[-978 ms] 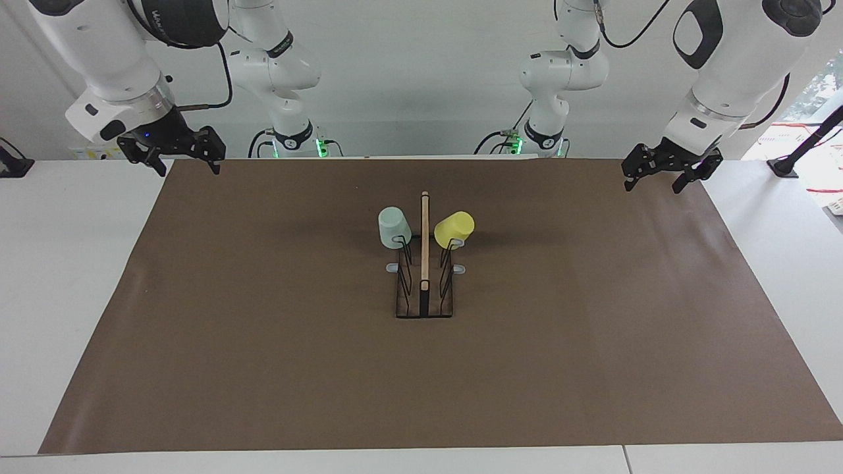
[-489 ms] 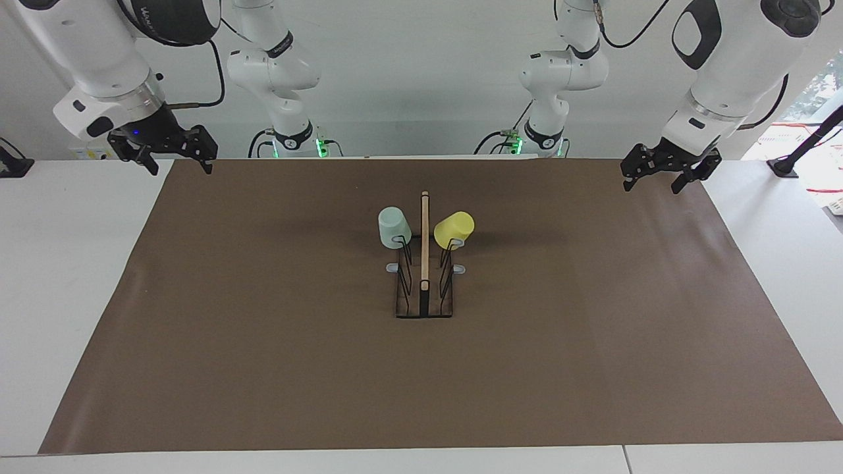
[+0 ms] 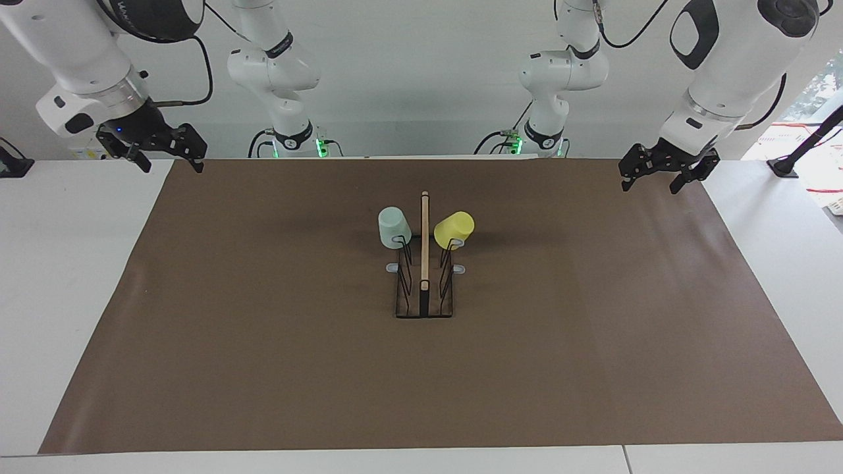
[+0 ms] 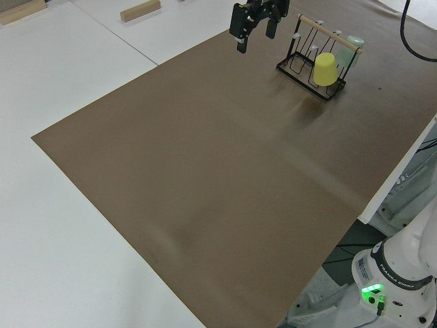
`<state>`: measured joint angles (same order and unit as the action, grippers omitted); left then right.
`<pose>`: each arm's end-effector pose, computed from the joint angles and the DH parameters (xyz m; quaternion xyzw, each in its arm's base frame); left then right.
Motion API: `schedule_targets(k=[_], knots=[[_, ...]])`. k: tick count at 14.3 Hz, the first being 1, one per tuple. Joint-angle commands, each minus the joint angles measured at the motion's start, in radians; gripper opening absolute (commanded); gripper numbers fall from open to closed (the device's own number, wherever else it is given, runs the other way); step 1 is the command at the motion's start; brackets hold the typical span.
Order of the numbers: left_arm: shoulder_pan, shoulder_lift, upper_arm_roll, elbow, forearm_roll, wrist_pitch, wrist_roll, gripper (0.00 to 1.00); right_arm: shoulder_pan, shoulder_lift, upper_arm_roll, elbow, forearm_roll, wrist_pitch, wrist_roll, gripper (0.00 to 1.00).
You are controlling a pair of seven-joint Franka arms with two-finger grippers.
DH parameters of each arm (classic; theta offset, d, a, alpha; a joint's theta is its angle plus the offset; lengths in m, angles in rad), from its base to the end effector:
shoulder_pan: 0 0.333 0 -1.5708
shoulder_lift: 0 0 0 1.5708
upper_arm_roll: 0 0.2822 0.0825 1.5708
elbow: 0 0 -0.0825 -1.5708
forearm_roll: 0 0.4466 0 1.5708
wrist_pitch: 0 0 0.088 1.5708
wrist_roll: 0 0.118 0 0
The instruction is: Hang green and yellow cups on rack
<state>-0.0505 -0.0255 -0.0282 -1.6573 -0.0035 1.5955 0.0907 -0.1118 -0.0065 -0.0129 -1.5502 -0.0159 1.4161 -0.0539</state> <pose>0.6078 -0.0485 0.5512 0.9963 -0.0845 -0.0181 0.0015 0.5922 -0.0763 0.5821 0.9973 -0.0360 -0.0642 0.0022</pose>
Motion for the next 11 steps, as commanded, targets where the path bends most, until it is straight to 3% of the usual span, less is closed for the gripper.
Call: schedule_targets(k=[1,5,11], knots=[[-0.006,-0.01,0.005,-0.012,-0.012,0.011,0.007,1.0,-0.009,0.005,0.014,0.01,0.013,0.01,0.026,1.0],[-0.008,-0.01,0.004,-0.013,-0.013,0.012,-0.043,1.0,0.038,0.005,0.024,0.01,-0.068,0.034,-0.047,1.0],[-0.029,-0.014,0.002,-0.013,-0.007,0.0,-0.08,1.0,0.032,0.005,0.024,0.01,-0.052,0.038,-0.047,1.0]])
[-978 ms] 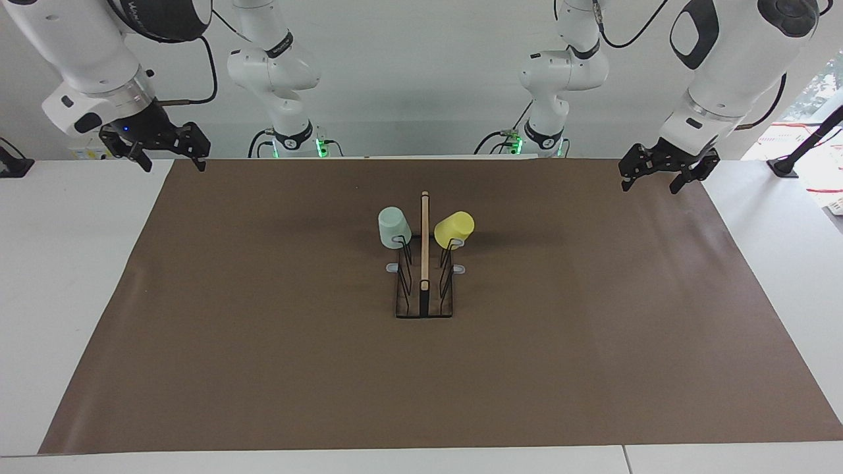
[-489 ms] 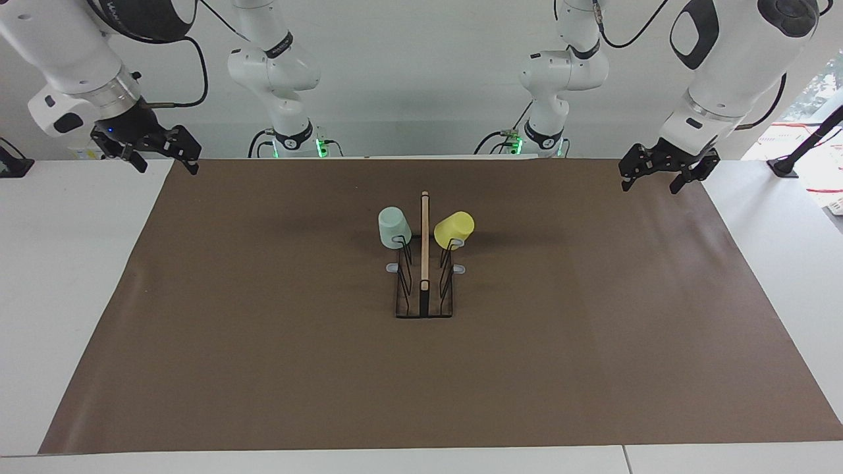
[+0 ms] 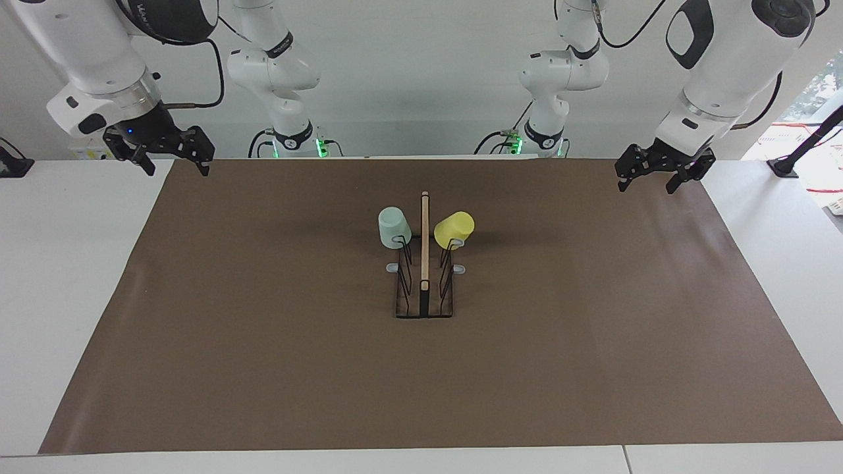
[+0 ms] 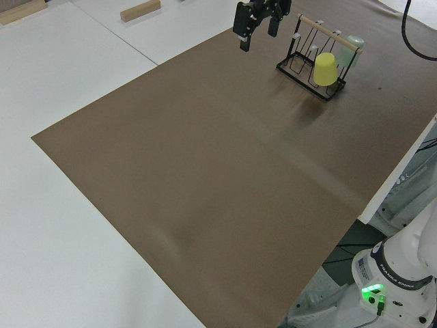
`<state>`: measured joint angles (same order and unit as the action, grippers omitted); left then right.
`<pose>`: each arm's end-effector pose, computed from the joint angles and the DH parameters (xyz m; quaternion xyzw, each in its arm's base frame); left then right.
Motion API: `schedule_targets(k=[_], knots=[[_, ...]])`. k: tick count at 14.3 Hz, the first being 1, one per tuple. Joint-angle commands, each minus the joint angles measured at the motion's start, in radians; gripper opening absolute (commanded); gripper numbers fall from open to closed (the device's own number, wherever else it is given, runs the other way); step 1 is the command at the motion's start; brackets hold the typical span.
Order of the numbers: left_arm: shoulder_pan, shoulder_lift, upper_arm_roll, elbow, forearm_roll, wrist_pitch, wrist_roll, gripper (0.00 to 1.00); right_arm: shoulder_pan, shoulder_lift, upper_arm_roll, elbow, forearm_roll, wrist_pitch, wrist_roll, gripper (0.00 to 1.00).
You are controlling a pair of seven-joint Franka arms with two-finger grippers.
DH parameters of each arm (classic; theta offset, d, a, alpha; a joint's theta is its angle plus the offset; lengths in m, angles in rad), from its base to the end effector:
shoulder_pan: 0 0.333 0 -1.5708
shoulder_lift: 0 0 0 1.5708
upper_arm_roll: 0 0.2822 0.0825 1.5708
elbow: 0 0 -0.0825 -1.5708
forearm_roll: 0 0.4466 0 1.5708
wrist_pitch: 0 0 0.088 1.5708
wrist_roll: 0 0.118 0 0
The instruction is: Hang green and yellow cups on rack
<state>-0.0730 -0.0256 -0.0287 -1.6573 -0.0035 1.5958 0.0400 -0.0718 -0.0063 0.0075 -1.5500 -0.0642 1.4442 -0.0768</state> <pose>0.6065 -0.0625 0.5513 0.9973 -0.0707 -0.0180 0.0008 0.5990 -0.0468 0.5844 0.9982 0.0038 -0.0518 0.0284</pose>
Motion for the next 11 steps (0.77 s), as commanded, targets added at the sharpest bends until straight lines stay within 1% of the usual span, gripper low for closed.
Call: schedule_targets(k=[1,11], knots=[[-0.007,-0.017,0.003,-0.013,-0.006,0.001,-0.022,1.0,-0.008,0.005,0.003,0.01,-0.003,0.01,-0.024,1.0],[-0.005,-0.05,0.001,-0.071,-0.007,0.041,-0.02,1.0,-0.01,0.005,0.003,0.01,-0.002,0.01,-0.024,1.0]])
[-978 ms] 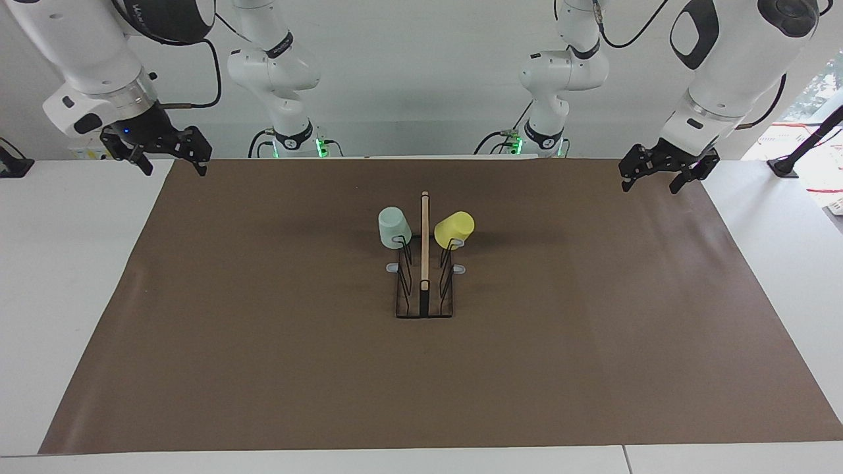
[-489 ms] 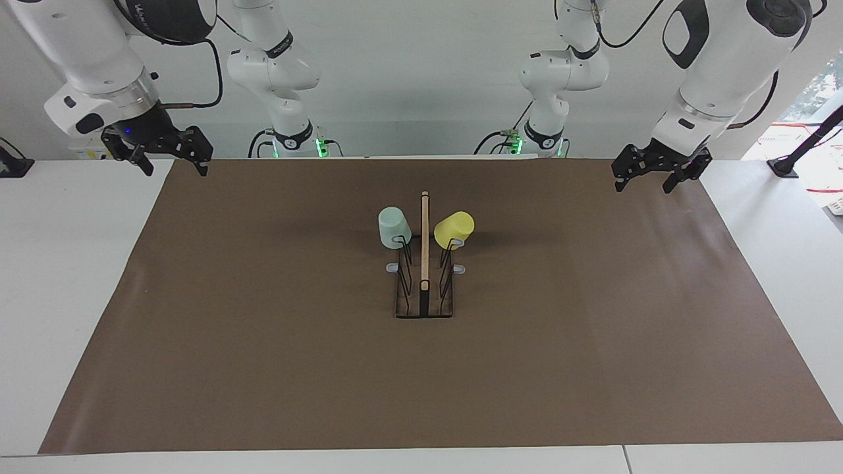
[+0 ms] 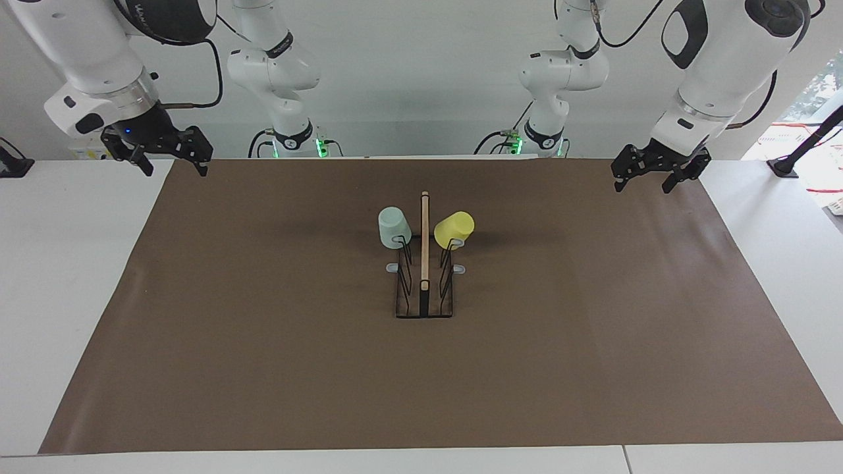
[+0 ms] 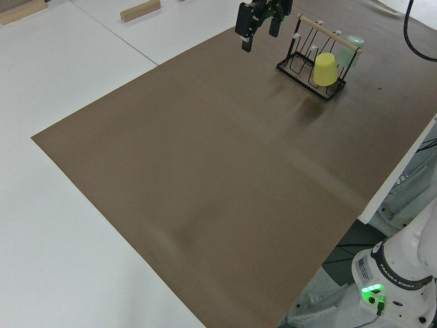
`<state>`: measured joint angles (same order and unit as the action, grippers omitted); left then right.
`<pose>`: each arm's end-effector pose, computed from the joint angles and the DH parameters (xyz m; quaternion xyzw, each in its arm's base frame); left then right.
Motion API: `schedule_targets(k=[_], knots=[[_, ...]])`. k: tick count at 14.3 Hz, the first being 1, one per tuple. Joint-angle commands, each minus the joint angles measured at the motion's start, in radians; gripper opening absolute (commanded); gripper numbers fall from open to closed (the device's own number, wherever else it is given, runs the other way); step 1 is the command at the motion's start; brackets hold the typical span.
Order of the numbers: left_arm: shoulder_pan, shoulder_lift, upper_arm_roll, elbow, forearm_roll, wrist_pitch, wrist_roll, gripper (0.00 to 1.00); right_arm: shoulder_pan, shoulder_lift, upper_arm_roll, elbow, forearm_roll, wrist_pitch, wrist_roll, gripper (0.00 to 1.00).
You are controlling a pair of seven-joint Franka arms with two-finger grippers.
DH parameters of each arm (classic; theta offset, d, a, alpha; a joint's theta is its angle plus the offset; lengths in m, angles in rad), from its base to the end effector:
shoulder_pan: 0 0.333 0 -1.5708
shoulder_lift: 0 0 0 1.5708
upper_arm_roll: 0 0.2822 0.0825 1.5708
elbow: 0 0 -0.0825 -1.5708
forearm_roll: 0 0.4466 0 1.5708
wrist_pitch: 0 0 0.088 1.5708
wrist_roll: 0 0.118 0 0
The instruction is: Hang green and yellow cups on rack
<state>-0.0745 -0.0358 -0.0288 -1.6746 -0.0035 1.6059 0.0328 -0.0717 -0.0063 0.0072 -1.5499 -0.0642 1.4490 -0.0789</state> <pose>0.6043 -0.0633 0.5491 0.9976 -0.0679 -0.0165 0.0006 0.5996 -0.0469 0.5848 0.9984 0.0048 -0.0494 0.0286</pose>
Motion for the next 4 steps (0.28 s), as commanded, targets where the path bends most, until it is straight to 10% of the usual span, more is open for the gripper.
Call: schedule_targets(k=[1,4], knots=[[-0.004,-0.052,0.001,-0.066,-0.007,0.038,-0.013,1.0,-0.01,0.005,0.004,0.01,-0.002,0.005,-0.022,1.0],[-0.005,-0.064,0.001,-0.094,-0.007,0.057,-0.013,1.0,-0.008,0.005,0.004,0.01,0.0,0.005,-0.022,1.0]])
